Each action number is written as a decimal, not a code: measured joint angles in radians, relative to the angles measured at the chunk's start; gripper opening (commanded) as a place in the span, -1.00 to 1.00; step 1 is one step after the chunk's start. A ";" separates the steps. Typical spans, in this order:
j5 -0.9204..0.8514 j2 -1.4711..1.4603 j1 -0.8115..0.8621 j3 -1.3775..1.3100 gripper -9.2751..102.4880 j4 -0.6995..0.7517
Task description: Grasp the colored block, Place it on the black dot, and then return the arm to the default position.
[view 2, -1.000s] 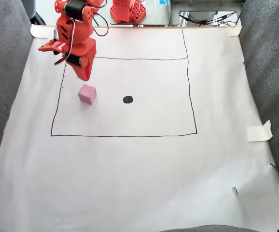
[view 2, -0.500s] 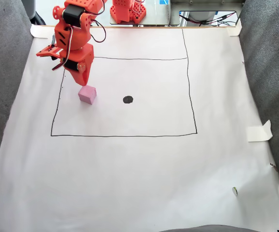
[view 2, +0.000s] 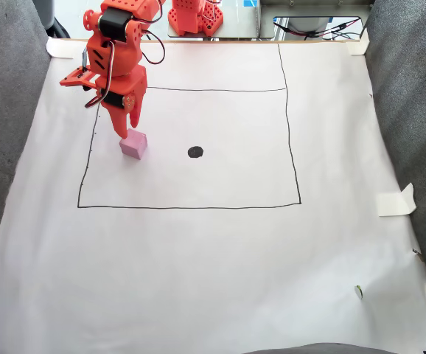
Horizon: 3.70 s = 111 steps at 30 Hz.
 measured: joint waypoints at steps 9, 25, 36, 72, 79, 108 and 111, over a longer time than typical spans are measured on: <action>-0.043 -0.046 0.000 -0.002 -0.35 0.023; -0.064 -0.080 -0.002 -0.002 -0.28 0.020; -0.072 -0.097 0.009 0.000 -0.35 0.002; -0.064 -0.018 -0.031 0.003 -0.83 0.061; -0.043 0.094 -0.141 0.017 -0.83 0.140; 0.012 -0.080 -0.327 -0.066 -0.83 0.135; 0.017 -0.112 -0.327 -0.129 -0.83 0.150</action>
